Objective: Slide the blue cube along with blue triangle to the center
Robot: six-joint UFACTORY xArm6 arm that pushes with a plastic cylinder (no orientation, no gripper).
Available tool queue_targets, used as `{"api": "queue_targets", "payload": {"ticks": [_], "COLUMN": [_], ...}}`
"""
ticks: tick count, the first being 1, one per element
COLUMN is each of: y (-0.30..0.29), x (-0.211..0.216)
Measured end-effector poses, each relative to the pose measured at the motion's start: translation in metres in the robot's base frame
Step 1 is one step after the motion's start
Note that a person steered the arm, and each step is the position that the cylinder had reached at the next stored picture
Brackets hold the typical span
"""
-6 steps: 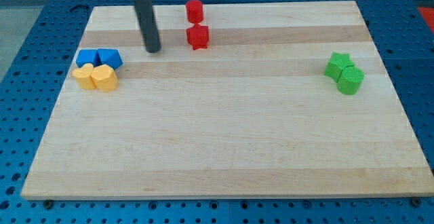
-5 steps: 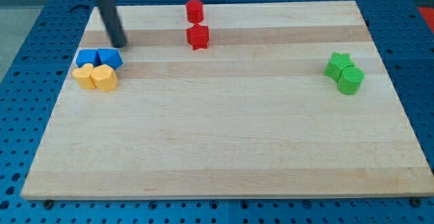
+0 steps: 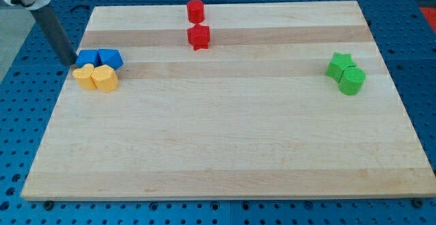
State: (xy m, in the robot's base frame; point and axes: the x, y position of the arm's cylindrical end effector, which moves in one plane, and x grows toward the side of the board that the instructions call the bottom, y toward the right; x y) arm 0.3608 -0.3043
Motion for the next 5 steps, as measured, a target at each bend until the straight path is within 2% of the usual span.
{"api": "queue_targets", "payload": {"ticks": [1, 4, 5], "y": [0.011, 0.091, 0.097], "x": [0.0, 0.0, 0.0]}}
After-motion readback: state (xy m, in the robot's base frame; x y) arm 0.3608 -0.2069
